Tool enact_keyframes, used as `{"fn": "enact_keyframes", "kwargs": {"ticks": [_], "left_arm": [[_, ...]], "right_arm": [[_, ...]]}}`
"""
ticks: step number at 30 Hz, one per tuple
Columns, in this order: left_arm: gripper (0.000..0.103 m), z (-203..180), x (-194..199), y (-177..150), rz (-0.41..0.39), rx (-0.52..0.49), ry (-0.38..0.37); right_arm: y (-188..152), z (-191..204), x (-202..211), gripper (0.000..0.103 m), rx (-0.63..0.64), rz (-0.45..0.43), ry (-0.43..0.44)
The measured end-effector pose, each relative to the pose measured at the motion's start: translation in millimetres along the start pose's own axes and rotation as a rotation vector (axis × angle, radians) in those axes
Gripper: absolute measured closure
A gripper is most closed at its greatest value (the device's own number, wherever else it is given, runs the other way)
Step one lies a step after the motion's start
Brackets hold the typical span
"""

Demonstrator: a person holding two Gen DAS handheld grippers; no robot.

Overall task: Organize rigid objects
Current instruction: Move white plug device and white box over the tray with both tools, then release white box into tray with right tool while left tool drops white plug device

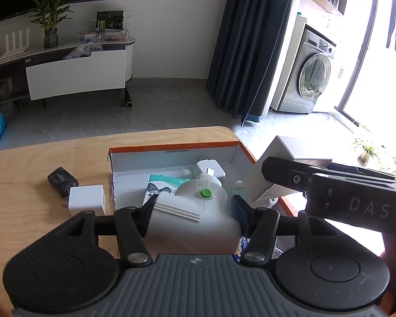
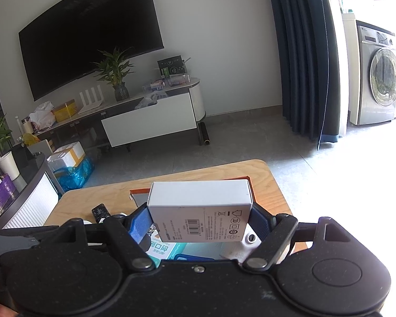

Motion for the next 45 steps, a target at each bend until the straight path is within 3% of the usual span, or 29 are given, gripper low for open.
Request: {"fn": "enact_keyframes", "kwargs": {"ticks": [38, 45], "left_arm": [[0.044, 2.8, -28.2, 1.9, 0.039, 0.011, -0.002], [0.044, 2.5, -31.9, 3.1, 0.043, 0.01, -0.002]], "right_arm": [[9.0, 3.1, -64.5, 0.01, 0.019, 0.083, 0.008], [11.7, -8.9, -60.0, 0.008, -0.014, 0.036, 0.001]]}}
Point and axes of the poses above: each gripper's, at about its wrist camera, not at the fingertips, and x roughly against the way its jaws point, z to its left, y to its top, the point moved 10 cm from there along -x, roughly the way its jaws point, and after that the axes turned 9 degrees about x, right-handed, at the moved point
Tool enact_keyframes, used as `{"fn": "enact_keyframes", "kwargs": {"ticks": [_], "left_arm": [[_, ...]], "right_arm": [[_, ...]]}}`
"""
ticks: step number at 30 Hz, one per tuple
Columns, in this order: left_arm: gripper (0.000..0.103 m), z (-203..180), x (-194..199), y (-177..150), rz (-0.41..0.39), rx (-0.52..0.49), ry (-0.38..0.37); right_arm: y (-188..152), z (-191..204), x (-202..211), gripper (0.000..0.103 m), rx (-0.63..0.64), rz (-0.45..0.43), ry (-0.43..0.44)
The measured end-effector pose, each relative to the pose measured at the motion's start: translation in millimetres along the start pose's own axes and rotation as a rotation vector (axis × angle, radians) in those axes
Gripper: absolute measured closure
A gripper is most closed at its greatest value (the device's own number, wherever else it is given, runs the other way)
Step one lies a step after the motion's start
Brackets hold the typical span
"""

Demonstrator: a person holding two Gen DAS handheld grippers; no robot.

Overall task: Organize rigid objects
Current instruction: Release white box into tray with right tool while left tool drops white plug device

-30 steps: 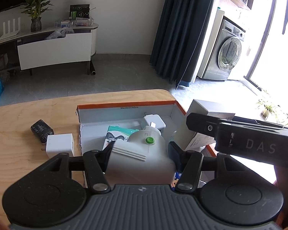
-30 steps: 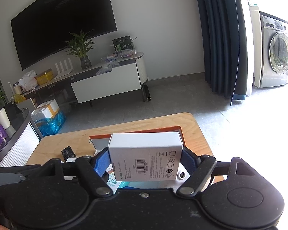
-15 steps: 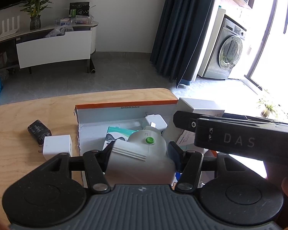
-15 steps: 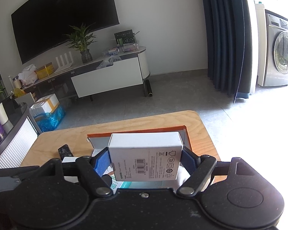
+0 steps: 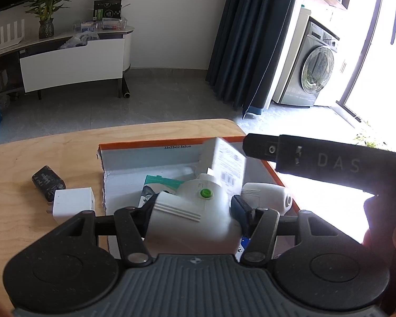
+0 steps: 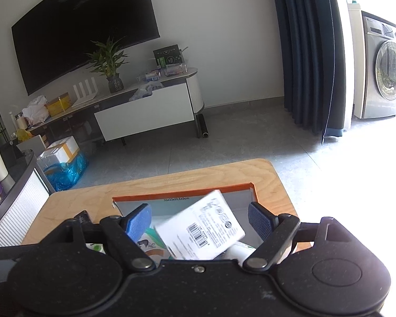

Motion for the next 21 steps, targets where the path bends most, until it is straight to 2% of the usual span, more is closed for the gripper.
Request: {"fn": "enact_keyframes", "kwargs": {"ticks": [3, 17, 21], "left_arm": [[0.044, -1.7, -3.0, -0.6, 0.005, 0.004, -0.002], [0.045, -31.9, -19.0, 0.5, 0.027, -0.013, -0.073], [0.026, -33.0, -13.5, 7.6, -0.01, -0.031, -0.054]], "right_arm": [[1.3, -4.7, 5.3, 0.007, -0.007, -0.018, 0.013], [10.7, -27.9, 48.2, 0.007, -0.035, -0.096, -0.051], [9.4, -31.1, 56.9, 0.007, -0.043, -0.105, -0.059]]}}
Point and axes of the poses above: each gripper's, at about its wrist camera, not at the fingertips, and x roughly against the way its jaws point, z to its left, y to its top, the point moved 10 cm from there along -x, roughly the way its jaws point, and after that the axes turned 9 degrees about x, right-handed, at the moved point
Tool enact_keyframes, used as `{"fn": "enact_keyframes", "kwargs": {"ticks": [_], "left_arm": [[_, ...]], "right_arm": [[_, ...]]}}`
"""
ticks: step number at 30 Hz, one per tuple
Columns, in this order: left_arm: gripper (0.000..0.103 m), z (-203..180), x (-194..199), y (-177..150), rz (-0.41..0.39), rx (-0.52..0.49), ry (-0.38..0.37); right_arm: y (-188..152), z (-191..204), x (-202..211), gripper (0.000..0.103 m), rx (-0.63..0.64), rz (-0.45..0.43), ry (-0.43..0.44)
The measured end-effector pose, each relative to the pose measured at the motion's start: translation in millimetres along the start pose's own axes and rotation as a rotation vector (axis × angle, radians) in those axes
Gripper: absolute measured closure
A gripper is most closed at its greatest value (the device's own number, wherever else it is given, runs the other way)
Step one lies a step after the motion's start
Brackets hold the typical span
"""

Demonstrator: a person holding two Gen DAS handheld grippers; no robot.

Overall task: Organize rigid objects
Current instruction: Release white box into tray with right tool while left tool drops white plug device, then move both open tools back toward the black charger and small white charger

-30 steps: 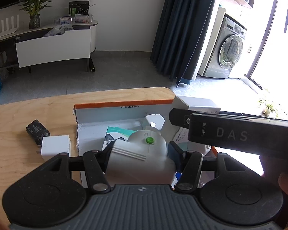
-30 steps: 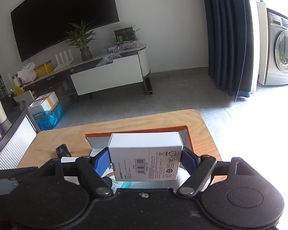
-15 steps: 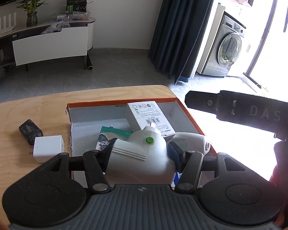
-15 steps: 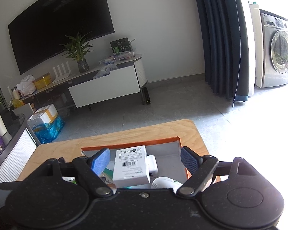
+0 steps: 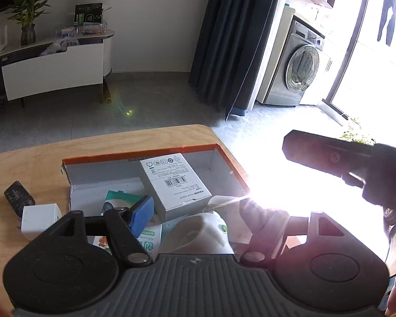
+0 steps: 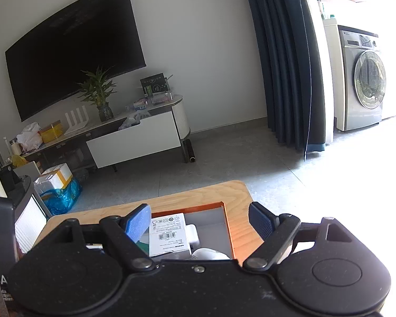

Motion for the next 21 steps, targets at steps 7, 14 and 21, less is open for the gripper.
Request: {"fn": "enact_keyframes", "kwargs": {"ticks": [7, 14, 21], "left_arm": [[0.019, 19.5, 21.9, 4.3, -0.027, 0.018, 0.065], [0.013, 46.7, 49.0, -2.0, -0.038, 0.052, 0.136], [0.013, 80.8, 75.6, -8.6, -0.047, 0.093, 0.195]], "right_arm": [[1.6, 3.8, 12.3, 0.006, 0.004, -0.013, 0.0], [-5.5, 23.7, 18.6, 0.006, 0.015, 0.005, 0.032], [-19.2, 53.4, 17.7, 0.006, 0.031, 0.041, 0.078]]}}
Point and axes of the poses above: each gripper's, at about its wrist camera, not at the fingertips, and x roughly against the way its jaws point, z to its left, y to its top, the point moved 10 cm from there along -x, roughly the way its jaws point, and after that the axes turned 9 degrees about x, right-handed, at the moved point
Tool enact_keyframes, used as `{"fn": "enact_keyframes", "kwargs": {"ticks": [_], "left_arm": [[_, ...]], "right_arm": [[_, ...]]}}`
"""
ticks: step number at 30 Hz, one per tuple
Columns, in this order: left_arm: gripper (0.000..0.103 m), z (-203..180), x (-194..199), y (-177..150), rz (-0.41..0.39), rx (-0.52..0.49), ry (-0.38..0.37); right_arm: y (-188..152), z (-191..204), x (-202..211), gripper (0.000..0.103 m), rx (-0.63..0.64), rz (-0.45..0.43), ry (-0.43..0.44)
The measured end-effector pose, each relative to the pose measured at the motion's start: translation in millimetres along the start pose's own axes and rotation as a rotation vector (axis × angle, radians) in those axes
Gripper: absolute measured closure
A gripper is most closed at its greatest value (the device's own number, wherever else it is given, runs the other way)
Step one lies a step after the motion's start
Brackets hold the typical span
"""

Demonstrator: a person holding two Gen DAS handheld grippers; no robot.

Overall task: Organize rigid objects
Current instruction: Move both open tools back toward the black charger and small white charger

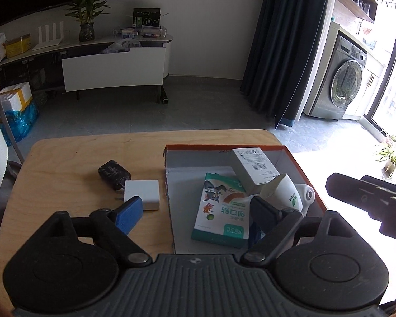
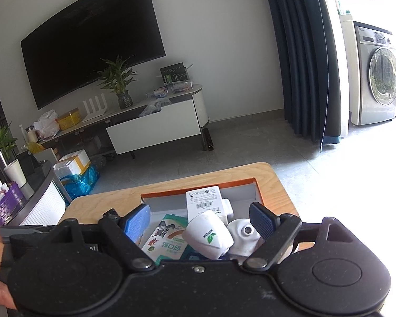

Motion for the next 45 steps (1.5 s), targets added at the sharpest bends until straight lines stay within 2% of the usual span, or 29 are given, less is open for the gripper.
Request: {"fn": "enact_keyframes", "kwargs": {"ticks": [15, 45], "left_arm": [[0.012, 62.1, 16.2, -1.2, -0.015, 0.086, 0.078], [0.012, 106.4, -3.5, 2.0, -0.001, 0.137, 0.125]], "right_arm": [[-9.6, 62.9, -15.8, 0.006, 0.073, 0.049, 0.097], [-24.1, 111.9, -48.3, 0.006, 0.15, 0.113, 0.179]]}}
Point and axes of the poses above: each gripper's, at about its wrist camera, not at the fingertips, and x roughly against the way its jaws point, z to its left, y to its top, the point moved 10 cm from there along -x, roughly the way its jaws point, and after that the axes turned 9 degrees about x, right-handed, at the moved point
